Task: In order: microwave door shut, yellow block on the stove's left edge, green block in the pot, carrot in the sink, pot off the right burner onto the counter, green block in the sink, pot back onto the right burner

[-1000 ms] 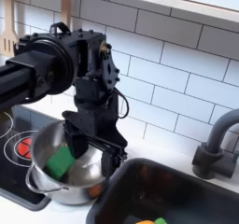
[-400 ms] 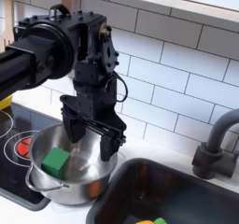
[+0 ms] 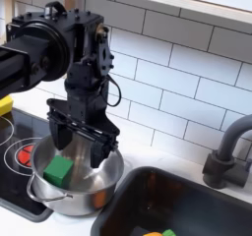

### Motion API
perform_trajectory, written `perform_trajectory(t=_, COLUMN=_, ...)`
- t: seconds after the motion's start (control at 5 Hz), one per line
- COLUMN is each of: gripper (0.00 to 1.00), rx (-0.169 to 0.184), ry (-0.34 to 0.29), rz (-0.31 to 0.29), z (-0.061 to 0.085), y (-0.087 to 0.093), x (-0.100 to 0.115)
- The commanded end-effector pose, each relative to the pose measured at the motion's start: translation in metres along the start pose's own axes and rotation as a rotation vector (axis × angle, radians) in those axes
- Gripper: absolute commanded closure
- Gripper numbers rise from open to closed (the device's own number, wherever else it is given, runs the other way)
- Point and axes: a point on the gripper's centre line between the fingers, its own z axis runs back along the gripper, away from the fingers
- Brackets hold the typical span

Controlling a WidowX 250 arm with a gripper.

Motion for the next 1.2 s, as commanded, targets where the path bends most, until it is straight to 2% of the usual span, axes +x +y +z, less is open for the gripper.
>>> perform_trajectory(t=0.0, gripper=0.00, rx=0.009, ry=0.056, rz=0.037, z=-0.009, y=-0.002, x=-0.017)
perform_trajectory(t=0.4, gripper=0.00, rx=0.021, ry=0.067, rz=0.061, z=-0.011, y=0.002, x=-0.020)
perform_trajectory(t=0.8, gripper=0.00, rx=0.055, ry=0.068, rz=0.052, z=-0.012, y=0.009, x=-0.019)
perform_trajectory(t=1.0, gripper=0.00, rx=0.055, ry=0.073, rz=0.058, z=-0.014, y=0.009, x=-0.022)
